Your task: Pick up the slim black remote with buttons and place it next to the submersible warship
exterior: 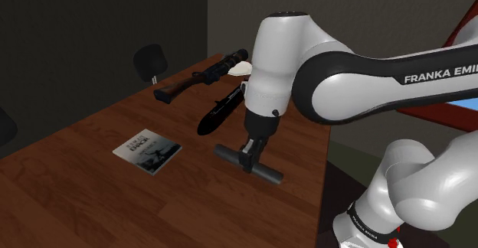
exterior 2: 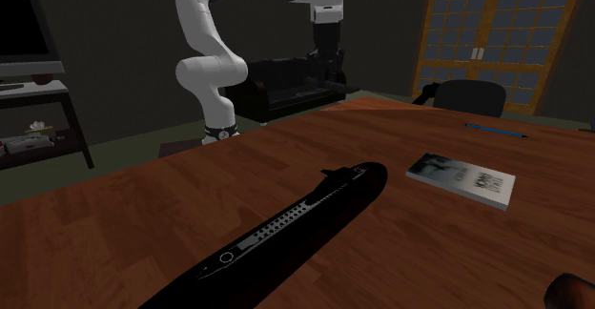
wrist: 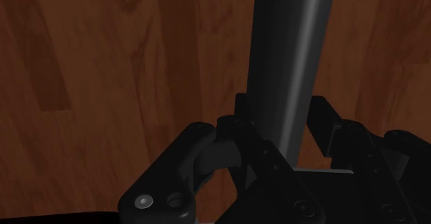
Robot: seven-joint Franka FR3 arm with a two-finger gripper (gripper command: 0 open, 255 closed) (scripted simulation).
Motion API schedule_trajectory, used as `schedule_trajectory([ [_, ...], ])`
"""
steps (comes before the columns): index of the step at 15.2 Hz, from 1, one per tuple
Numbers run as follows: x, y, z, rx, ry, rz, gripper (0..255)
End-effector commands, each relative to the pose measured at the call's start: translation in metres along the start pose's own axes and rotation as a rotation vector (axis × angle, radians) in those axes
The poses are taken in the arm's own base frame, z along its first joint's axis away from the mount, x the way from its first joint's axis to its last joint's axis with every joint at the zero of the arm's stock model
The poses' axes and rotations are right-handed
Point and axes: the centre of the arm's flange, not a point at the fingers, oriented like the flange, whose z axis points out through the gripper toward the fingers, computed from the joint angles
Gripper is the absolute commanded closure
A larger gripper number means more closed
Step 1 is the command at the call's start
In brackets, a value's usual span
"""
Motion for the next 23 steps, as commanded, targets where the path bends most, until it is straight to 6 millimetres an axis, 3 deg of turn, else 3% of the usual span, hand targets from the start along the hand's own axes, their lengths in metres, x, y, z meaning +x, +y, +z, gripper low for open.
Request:
schedule_trajectory([
  [1,0.005,0.012,-0.004,0.000,0.000,0.000,255],
  [19,0.090,0.238,-0.024,0.000,0.000,0.000,255],
  [23,0.090,0.239,-0.003,0.000,0.000,0.000,255],
])
